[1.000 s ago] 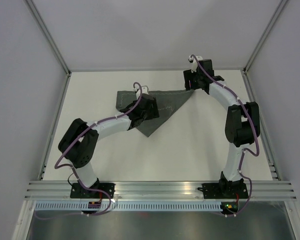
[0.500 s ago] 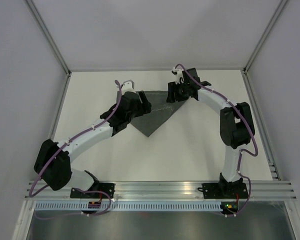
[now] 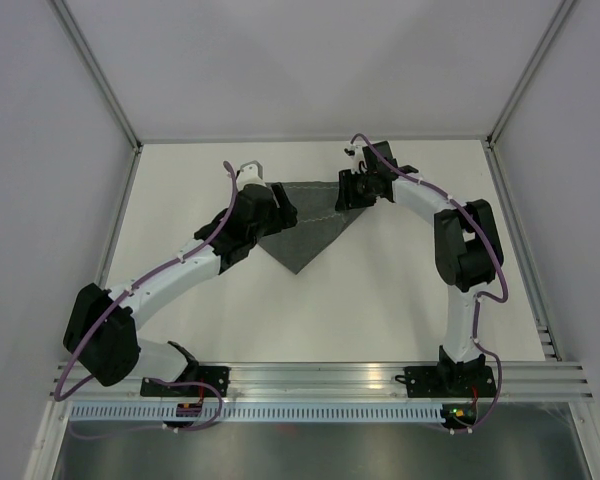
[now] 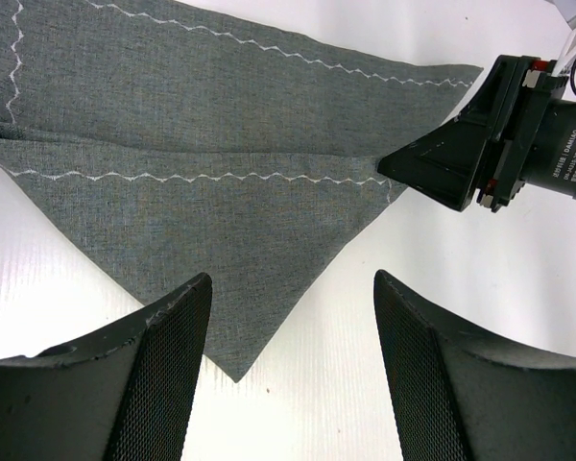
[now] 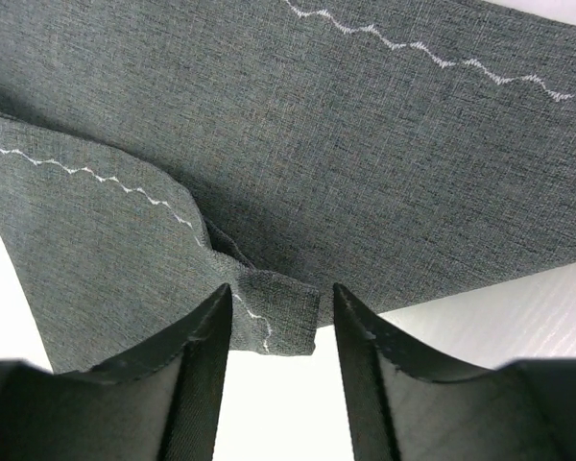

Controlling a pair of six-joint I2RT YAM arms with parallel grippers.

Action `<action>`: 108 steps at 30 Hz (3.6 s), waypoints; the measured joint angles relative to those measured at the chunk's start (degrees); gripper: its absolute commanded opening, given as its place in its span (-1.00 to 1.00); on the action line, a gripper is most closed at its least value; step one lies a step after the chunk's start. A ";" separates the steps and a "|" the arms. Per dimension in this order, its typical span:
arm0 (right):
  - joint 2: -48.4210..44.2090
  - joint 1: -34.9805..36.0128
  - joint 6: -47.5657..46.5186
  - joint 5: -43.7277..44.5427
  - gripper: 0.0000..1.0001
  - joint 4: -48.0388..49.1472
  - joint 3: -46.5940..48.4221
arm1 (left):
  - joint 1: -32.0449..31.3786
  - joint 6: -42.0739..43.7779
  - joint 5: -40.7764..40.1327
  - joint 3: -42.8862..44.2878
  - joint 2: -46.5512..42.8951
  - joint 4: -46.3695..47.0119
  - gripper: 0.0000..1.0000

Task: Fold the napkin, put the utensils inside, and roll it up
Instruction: Fold the napkin

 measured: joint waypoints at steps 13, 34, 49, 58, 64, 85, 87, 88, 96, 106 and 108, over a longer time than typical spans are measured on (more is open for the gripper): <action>0.00 0.00 0.46 -1.60 -0.78 -0.07 0.02 | 0.66 0.00 0.04 0.00 -0.02 -0.28 0.47; -7.34 24.11 0.20 -0.26 -0.99 -3.17 6.62 | 2.47 -0.44 -3.96 4.04 -27.08 -11.56 0.47; -0.68 44.06 0.24 1.86 -0.99 -4.28 14.49 | 2.62 -0.42 -10.05 7.17 -37.46 -22.14 0.47; -0.11 44.46 -0.17 3.10 -0.99 -3.37 11.39 | 2.62 -0.44 -10.45 7.15 -36.96 -22.88 0.48; -0.09 46.23 -1.86 3.63 -0.99 -3.63 11.21 | 2.62 -0.44 -10.60 6.51 -37.11 -22.91 0.47; 9.35 56.89 -12.50 9.27 -0.99 -7.19 14.29 | 2.62 -1.92 -11.39 3.78 -40.52 -25.66 0.49; 9.31 56.24 -12.90 9.40 -0.99 -7.23 14.29 | 2.62 -1.95 -11.39 3.78 -40.06 -25.66 0.49; 9.18 55.74 -13.07 9.40 -0.99 -7.23 14.29 | 2.62 -1.92 -11.39 3.78 -39.82 -25.66 0.50; 1.49 46.10 -13.62 8.94 -0.99 -7.26 10.95 | 2.62 -1.92 -11.45 3.78 -37.77 -25.40 0.52; -5.90 28.06 -14.73 6.99 -0.99 -5.88 5.31 | 2.62 -1.88 -11.34 3.76 -33.48 -23.17 0.53; -5.90 24.74 -15.04 6.51 -0.99 -5.97 4.42 | 2.62 -1.88 -11.26 3.76 -32.39 -22.36 0.53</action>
